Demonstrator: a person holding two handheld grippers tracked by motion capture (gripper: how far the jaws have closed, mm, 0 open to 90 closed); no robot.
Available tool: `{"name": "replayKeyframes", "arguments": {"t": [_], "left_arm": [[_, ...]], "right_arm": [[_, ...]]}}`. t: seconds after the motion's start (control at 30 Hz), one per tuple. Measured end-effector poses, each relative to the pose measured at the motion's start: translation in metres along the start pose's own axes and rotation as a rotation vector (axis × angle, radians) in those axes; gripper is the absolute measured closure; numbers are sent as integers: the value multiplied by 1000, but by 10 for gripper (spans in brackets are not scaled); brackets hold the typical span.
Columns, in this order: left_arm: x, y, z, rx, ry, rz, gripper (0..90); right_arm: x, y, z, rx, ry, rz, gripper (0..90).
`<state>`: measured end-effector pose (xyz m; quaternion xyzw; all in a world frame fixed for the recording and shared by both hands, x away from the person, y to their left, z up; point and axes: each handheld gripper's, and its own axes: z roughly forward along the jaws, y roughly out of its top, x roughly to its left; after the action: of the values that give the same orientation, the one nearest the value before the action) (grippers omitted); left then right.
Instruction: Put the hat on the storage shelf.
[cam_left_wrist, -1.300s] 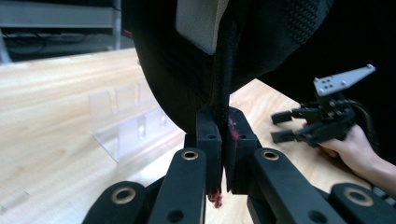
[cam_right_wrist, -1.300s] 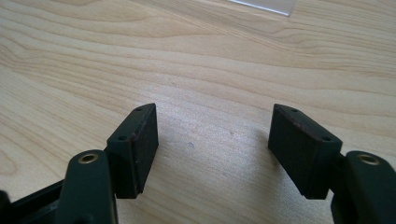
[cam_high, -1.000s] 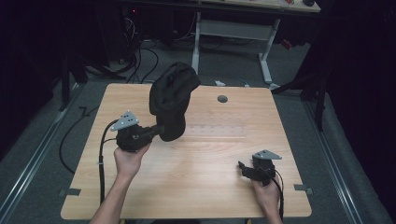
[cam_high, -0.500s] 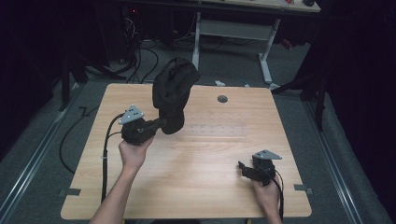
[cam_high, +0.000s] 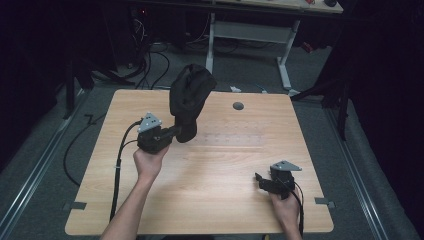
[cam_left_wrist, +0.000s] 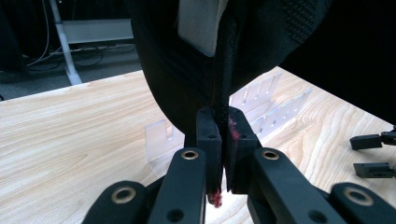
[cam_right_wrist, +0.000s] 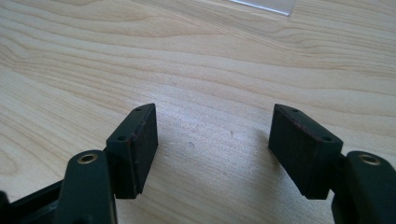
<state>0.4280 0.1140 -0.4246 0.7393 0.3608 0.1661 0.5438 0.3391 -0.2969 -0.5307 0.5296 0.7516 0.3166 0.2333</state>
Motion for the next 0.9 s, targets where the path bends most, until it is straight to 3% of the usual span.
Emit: {"name": "replayKeyframes", "arguments": {"t": [0.67,0.87,0.9], "left_arm": [[3,-19,15,57,-6,-26,862],[6,-20,13,75,-12,-53,857],[9,-21,12,80,-16,-72,855]], "right_arm": [[0,0,0,-1,0,0,329],[0,0,0,-1,-1,0,329],[0,0,0,-2,-1,0,329]]}}
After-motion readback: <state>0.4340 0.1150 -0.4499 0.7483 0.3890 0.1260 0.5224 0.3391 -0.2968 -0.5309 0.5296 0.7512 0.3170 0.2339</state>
